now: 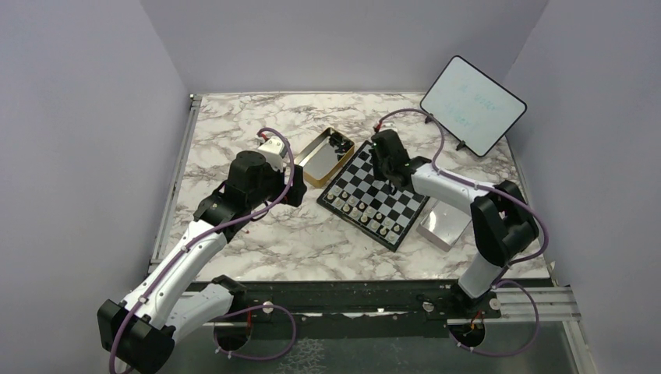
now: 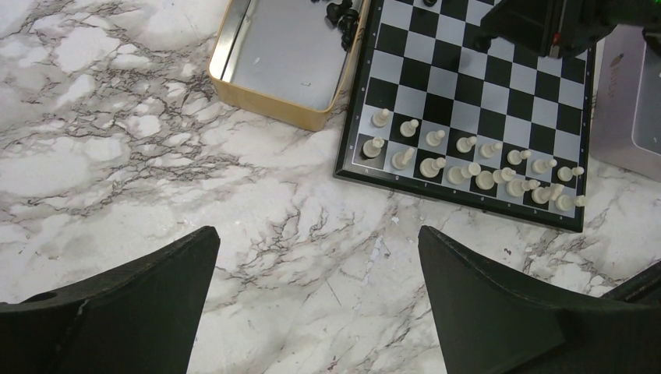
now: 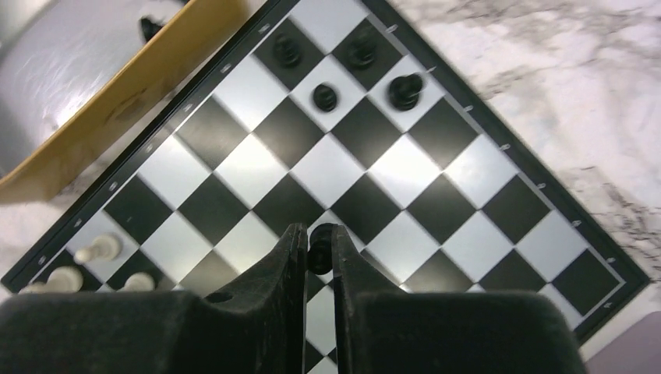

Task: Set up the chess pieces on the board
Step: Pick up the chess piece from the chessboard, then place the chess piece on the chessboard.

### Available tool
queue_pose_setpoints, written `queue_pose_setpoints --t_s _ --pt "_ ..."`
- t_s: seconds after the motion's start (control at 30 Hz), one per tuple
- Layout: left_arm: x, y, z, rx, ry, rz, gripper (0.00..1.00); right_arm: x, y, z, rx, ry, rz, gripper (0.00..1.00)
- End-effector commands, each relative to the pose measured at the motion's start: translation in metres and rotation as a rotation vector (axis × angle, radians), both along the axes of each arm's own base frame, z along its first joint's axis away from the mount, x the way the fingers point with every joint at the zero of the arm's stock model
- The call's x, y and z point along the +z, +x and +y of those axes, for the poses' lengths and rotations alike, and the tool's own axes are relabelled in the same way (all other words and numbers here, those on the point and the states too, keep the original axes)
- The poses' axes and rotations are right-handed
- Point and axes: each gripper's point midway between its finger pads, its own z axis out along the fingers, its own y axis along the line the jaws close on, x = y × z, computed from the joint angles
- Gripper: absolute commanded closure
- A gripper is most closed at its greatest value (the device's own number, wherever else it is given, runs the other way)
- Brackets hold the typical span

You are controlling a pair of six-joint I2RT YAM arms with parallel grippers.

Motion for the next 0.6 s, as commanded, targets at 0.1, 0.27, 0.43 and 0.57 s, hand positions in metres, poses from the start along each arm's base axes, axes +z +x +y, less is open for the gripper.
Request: queue_pose_setpoints --t_s 0.1,0.27,0.43,0.57 --pt "0.005 0.001 -0.002 -0.014 -0.011 -0.029 0.01 0.035 0.033 -0.039 -0.090 0.058 -0.046 0.85" --pt "0.005 0.001 -0.002 -0.017 -0.012 -0.027 0.01 0.039 0.052 -0.056 -0.130 0.098 -0.049 0.86" --pt "0.004 0.001 -0.003 -0.018 -0.012 -0.025 0.01 0.035 0.066 -0.064 -0.157 0.140 -0.041 0.85" --pt "0.004 0.001 -0.003 -0.018 -0.012 -0.024 0.01 0.024 0.071 -0.062 -0.162 0.156 -0.014 0.85"
